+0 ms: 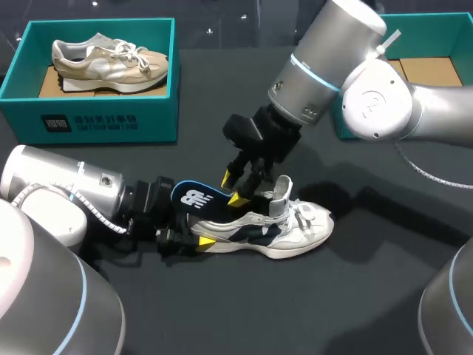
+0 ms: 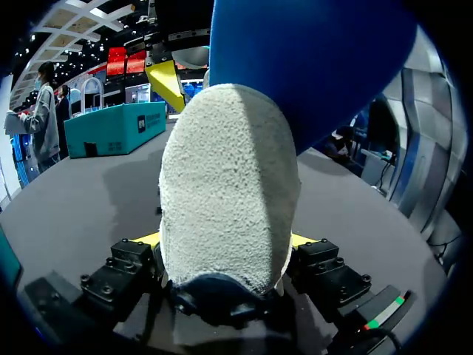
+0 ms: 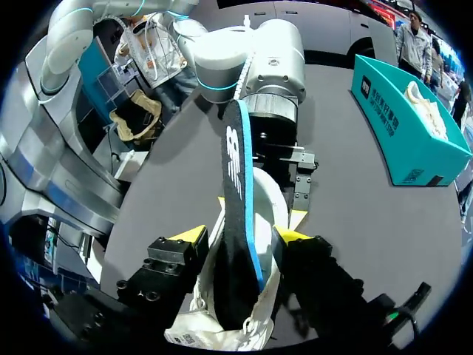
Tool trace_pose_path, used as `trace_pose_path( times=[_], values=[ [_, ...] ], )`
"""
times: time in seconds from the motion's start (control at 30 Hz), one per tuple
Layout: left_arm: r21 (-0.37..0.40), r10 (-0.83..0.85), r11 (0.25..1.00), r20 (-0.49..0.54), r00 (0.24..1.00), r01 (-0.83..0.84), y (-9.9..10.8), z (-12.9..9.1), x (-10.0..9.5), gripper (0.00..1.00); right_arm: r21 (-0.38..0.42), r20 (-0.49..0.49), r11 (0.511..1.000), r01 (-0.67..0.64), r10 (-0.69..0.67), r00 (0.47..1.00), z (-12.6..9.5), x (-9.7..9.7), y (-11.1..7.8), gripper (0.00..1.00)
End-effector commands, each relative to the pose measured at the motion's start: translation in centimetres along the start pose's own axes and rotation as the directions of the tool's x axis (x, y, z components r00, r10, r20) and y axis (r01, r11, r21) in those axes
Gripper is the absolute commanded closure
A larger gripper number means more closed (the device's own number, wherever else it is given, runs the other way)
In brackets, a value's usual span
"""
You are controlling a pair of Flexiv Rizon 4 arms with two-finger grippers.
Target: Take the shoe out of the shoebox, open the shoe tongue, remove and reinsert the insole, then place the shoe into the shoebox
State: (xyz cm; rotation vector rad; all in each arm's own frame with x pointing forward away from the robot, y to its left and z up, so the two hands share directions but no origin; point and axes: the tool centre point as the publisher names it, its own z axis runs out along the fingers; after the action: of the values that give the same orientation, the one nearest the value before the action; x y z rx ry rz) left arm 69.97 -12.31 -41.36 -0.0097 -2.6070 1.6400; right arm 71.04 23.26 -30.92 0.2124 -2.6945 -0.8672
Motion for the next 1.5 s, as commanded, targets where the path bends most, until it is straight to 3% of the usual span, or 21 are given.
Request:
trace_pose_path(
  times=[0.03,0.37,0.77,1.0,1.1,1.17,1.37,1.5],
  values=[
    [-0.001,-0.001,1.000,0.001,1.000,0.001,0.3,0.4,-0.2,1.00,-0.008,-0.055,1.000,-0.021,0.021,0.998,0.3,-0.7,0.3,0.51],
    [-0.001,-0.001,1.000,0.001,1.000,0.001,0.3,0.4,-0.2,1.00,-0.094,-0.133,0.992,-0.088,0.075,0.988,1.3,-1.0,0.2,0.52],
    [-0.001,-0.001,1.000,0.001,1.000,0.001,0.3,0.4,-0.2,1.00,-0.118,-0.211,0.986,-0.121,0.094,0.973,2.5,-0.8,0.9,0.58],
    [-0.001,-0.001,1.000,0.001,1.000,0.001,0.3,0.4,-0.2,1.00,-0.135,-0.237,0.983,-0.127,0.093,0.967,3.5,-0.7,1.3,0.70],
    [-0.001,-0.001,1.000,0.001,1.000,0.001,0.3,0.4,-0.2,1.00,-0.137,-0.244,0.982,-0.130,0.094,0.965,3.7,-0.6,1.5,0.84],
    [-0.001,-0.001,1.000,0.001,1.000,0.001,0.3,0.4,-0.2,1.00,-0.138,-0.246,0.982,-0.132,0.095,0.965,3.8,-0.4,1.6,1.00],
    [-0.001,-0.001,1.000,0.001,1.000,0.001,0.3,0.4,-0.2,1.00,-0.133,-0.242,0.983,-0.129,0.094,0.966,3.9,0.2,2.4,1.00],
    [-0.001,-0.001,1.000,0.001,1.000,0.001,0.3,0.4,-0.2,1.00,-0.115,-0.218,0.988,-0.101,0.074,0.973,3.2,0.4,4.0,1.00]
  ],
)
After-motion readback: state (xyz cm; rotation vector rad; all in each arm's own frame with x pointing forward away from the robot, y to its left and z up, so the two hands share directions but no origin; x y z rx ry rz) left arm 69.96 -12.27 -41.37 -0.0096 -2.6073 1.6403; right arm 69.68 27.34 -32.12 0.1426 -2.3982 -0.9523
